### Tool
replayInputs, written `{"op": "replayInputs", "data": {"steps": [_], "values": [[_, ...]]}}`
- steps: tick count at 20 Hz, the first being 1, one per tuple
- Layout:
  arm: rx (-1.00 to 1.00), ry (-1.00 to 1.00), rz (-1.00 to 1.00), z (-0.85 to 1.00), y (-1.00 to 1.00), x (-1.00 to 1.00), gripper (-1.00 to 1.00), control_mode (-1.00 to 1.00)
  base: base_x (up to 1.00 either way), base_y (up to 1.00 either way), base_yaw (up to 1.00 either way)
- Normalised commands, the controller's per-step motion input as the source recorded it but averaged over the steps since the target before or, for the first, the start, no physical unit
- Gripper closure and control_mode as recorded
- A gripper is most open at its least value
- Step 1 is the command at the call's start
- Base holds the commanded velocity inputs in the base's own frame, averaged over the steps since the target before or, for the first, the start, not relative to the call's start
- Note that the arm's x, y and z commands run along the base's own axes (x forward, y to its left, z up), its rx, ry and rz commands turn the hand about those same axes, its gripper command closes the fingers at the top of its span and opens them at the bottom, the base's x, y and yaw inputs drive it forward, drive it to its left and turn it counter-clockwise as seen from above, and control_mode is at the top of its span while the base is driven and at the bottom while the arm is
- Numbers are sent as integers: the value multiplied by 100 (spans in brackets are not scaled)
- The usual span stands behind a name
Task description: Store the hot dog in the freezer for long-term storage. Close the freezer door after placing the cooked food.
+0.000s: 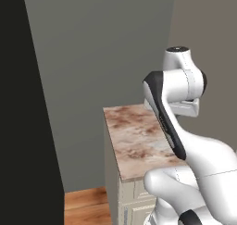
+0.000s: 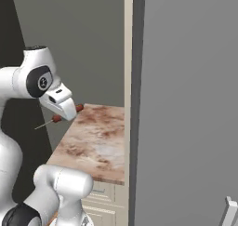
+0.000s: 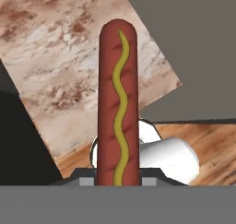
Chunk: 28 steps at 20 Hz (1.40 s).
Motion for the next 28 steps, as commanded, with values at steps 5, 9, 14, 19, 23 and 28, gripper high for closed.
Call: {"op": "replayInputs", "data": {"steps": [5, 9, 14, 19, 23, 28], "values": [[0, 0, -13, 18, 11, -45, 100, -100, 0, 0, 0], [0, -1, -11, 3, 0, -54, 100, -100, 0, 0, 0], [6, -8, -4, -4, 0, -50, 100, -100, 0, 0, 0], [6, -7, 0, -3, -13, -33, 100, -100, 0, 0, 0], [2, -2, 0, 0, -9, -13, 100, -100, 0, 0, 0], [0, 0, 0, 0, 0, 0, 100, -100, 0, 0, 0]]}}
